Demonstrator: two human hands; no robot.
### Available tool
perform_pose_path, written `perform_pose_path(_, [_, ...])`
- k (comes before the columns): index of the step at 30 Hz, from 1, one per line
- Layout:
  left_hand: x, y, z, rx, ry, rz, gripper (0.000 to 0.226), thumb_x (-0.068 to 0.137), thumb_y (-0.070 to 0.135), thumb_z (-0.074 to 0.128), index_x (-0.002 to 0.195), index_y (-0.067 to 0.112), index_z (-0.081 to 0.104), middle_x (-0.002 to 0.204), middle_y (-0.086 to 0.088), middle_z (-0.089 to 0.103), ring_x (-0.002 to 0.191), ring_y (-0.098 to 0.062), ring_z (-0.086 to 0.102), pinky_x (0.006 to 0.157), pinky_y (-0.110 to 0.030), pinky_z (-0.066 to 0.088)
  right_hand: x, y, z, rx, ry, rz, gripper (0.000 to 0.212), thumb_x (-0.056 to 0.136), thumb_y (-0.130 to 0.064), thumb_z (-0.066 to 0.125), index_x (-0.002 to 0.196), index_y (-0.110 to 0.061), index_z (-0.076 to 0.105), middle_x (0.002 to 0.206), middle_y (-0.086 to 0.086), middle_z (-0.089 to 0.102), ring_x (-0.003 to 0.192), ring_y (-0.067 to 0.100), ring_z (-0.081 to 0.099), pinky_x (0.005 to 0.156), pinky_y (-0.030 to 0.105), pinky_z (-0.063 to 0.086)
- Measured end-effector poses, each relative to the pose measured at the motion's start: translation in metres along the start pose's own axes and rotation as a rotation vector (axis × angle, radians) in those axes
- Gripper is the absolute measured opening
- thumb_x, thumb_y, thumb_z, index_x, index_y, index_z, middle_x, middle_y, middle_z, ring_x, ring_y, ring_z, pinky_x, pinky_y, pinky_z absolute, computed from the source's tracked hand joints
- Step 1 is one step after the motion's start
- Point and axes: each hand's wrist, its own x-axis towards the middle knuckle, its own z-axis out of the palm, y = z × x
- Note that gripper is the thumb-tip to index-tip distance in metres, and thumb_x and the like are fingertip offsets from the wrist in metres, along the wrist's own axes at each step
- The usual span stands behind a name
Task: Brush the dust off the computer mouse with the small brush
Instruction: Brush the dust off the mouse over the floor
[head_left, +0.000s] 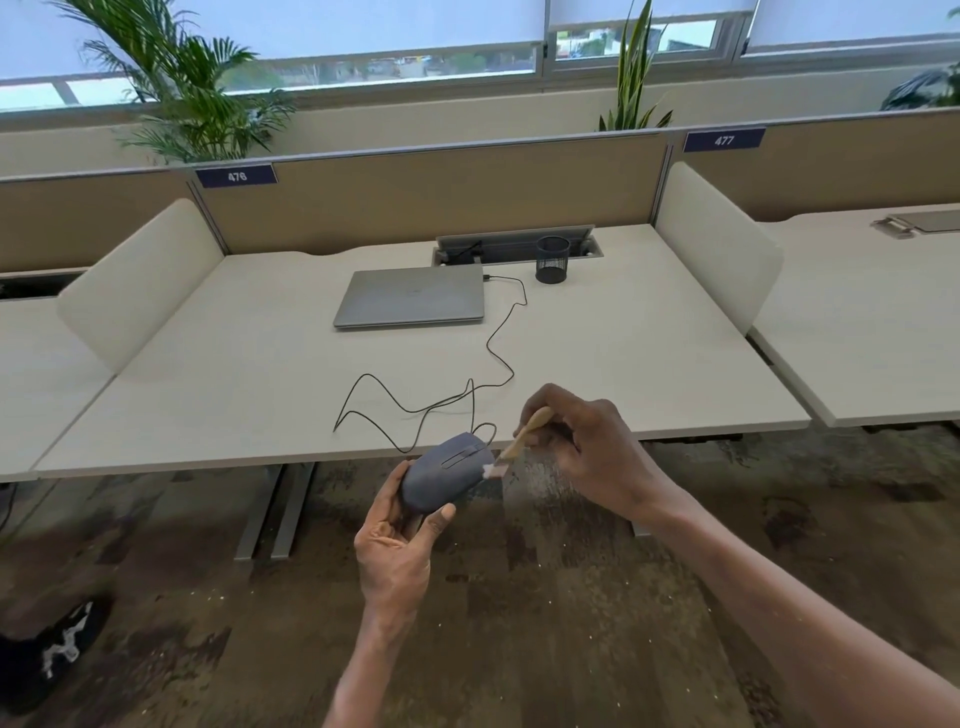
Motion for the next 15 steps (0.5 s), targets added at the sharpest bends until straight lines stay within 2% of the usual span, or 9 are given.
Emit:
perform_pose_path(2, [-0.001,-0.001,0.0,0.001,-0.005,-0.001,0.073,0.07,0.002,0.078,0.138,0.015,0.054,0.128,-0.002,0.068,0.121,-0.016,0.065,0.094,-0.024,0.055,0.001,-0.002,-0.001,0.049,0.034,0.028,0.031,0.089,0.012,0.061,0.101,-0.016,0.061,0.087,0.003,0.074,0.083,0.015,0.075,0.072,0.038,0.064])
perform_pose_path(6, [-0.001,-0.002,0.004,0.006,-0.024,0.004,0.071,0.072,0.001,0.079,0.137,0.015,0.055,0.13,-0.005,0.067,0.122,-0.017,0.064,0.095,-0.024,0.054,0.014,-0.005,0.003,0.202,0.257,0.127,0.022,0.092,-0.004,0.071,0.106,-0.017,0.061,0.087,-0.004,0.075,0.077,0.008,0.077,0.068,0.026,0.064])
perform_pose_path(9, [-0.001,-0.002,0.006,0.011,-0.037,0.008,0.07,0.073,0.001,0.079,0.137,0.017,0.056,0.13,-0.003,0.068,0.123,-0.018,0.063,0.096,-0.024,0.054,0.024,-0.001,0.006,0.25,0.386,0.236,0.02,0.093,-0.006,0.071,0.108,-0.014,0.06,0.087,0.0,0.074,0.073,0.009,0.077,0.065,0.023,0.063])
perform_pose_path(15, [0.002,-0.002,0.006,-0.019,0.0,0.011,0.07,0.072,0.001,0.079,0.136,0.018,0.057,0.13,-0.006,0.067,0.122,-0.019,0.064,0.096,-0.025,0.054,0.013,0.011,0.011,0.238,0.381,0.419,0.02,0.091,-0.007,0.073,0.1,-0.018,0.059,0.087,0.003,0.073,0.069,0.007,0.077,0.061,0.02,0.061])
